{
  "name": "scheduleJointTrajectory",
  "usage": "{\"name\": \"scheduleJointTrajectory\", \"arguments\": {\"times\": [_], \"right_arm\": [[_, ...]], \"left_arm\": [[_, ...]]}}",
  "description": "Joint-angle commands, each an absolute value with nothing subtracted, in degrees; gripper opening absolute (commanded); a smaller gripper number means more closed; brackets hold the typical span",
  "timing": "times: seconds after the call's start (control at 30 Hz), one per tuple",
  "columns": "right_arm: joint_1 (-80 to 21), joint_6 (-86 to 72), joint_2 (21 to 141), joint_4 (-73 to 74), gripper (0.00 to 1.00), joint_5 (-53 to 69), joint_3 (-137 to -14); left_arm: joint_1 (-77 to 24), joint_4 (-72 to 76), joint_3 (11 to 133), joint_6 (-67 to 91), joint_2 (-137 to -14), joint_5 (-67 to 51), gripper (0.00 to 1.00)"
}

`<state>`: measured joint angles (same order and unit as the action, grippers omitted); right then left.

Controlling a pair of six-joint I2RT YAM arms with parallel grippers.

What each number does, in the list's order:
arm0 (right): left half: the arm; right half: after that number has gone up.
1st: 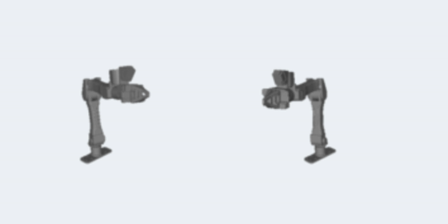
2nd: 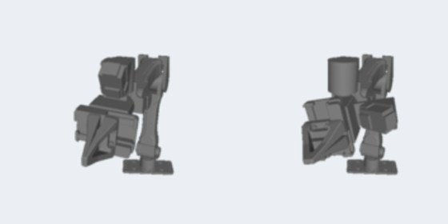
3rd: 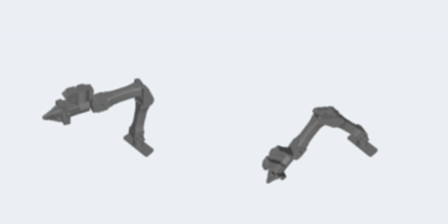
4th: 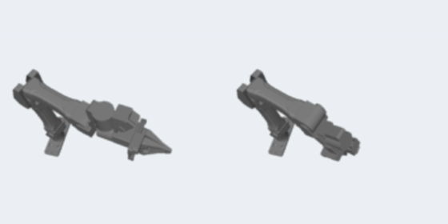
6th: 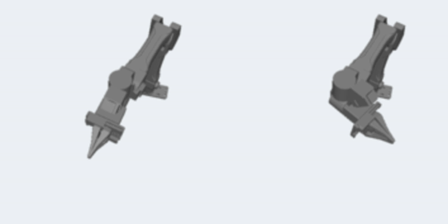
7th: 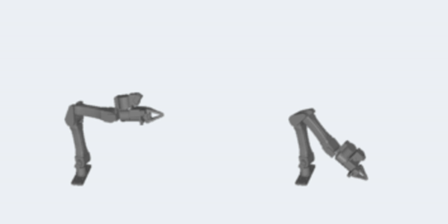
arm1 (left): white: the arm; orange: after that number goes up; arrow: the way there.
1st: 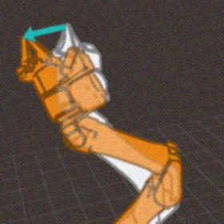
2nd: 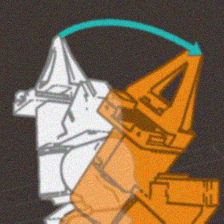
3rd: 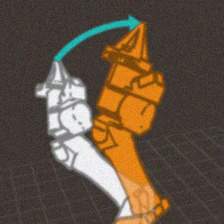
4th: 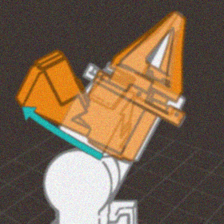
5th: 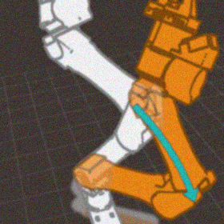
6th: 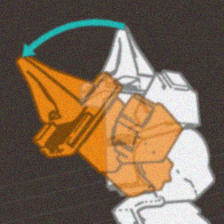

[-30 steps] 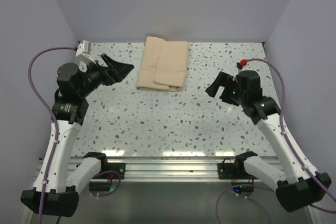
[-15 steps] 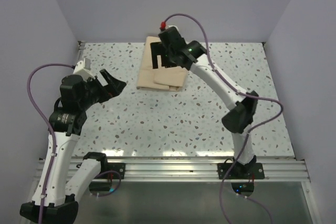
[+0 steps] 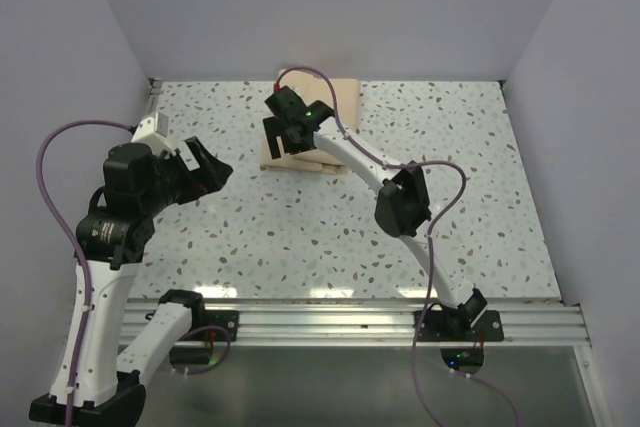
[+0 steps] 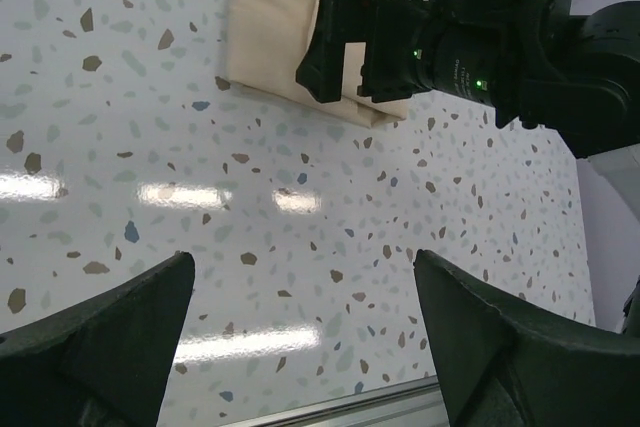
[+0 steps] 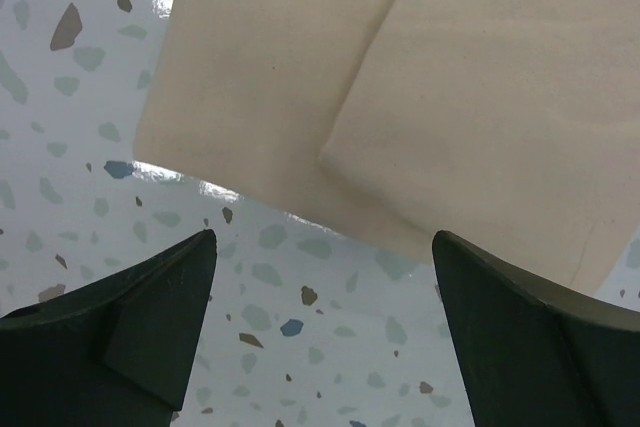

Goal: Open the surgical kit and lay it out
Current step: Open the surgical kit at the center of the board.

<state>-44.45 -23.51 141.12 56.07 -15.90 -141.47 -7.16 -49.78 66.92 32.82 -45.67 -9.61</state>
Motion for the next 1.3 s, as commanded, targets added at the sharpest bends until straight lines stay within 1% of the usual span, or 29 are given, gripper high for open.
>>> {"name": "scheduleJointTrajectory", "arguments": {"times": [0.0,0.1,0.2,0.3,0.37,0.4,0.43,0.5,0.53,0.67,0.73,0.8,0.83,0.87,1.03,1.27], "right_arm": [[-44.3,-23.03,144.57,50.02,0.93,-16.0,-144.49],[-44.3,-23.03,145.72,46.86,0.92,-17.75,-143.62],[-44.03,-22.94,147.04,43.61,0.91,-22.83,-142.65],[-43.07,-23.03,148.8,41.58,0.91,-25.21,-143.96],[-42.54,-23.29,149.06,40.61,0.85,-26.1,-144.14],[-41.84,-23.38,148.8,40.17,0.8,-26.28,-143.97],[-41.57,-23.47,148.71,39.3,0.72,-26.37,-143.01],[-40.96,-23.56,147.92,38.67,0.59,-26.1,-141.95],[-40.7,-23.55,147.57,38.76,0.51,-26.02,-140.64],[-39.64,-23.91,146.25,39.81,0.31,-25.58,-136.07],[-39.11,-24.17,145.2,39.99,0.19,-25.05,-133.0],[-38.41,-24.78,144.41,40.51,0.1,-24.7,-131.67],[-38.23,-25.05,143.62,41.13,0.02,-24.52,-130.62],[-38.15,-25.22,143.18,41.22,0.0,-24.26,-130.26],[-37.09,-26.1,138.09,41.05,0.0,-24.96,-128.24],[-32.44,-27.77,125.96,38.41,0.0,-28.65,-124.64]], "left_arm": [[-7.38,-54.22,69.79,30.06,-45.97,-6.34,0.95],[-7.38,-53.96,69.52,30.23,-46.14,-6.15,0.95],[-7.38,-53.97,69.26,30.94,-46.84,-6.5,0.95],[-7.38,-53.18,68.21,31.38,-46.67,-5.89,0.94],[-7.38,-52.56,67.24,31.9,-46.41,-5.28,0.95],[-7.38,-51.78,66.8,32.25,-46.49,-5.1,0.95],[-7.38,-51.33,66.45,32.78,-46.67,-5.01,0.95],[-7.38,-49.85,65.04,33.39,-46.93,-4.49,0.94],[-7.38,-49.14,64.6,33.92,-47.19,-4.57,0.94],[-7.38,-45.53,62.06,35.59,-48.07,-4.48,0.93],[-7.38,-43.78,61.44,36.29,-48.69,-4.57,0.93],[-7.38,-42.55,61.26,36.47,-49.22,-4.66,0.93],[-7.47,-42.28,61.43,36.47,-49.83,-4.66,0.93],[-7.47,-42.01,61.61,36.39,-50.09,-4.66,0.93],[-7.38,-39.9,62.22,34.46,-52.82,-4.48,0.93],[-7.38,-37.8,64.25,32.17,-56.86,-4.13,0.94]]}}
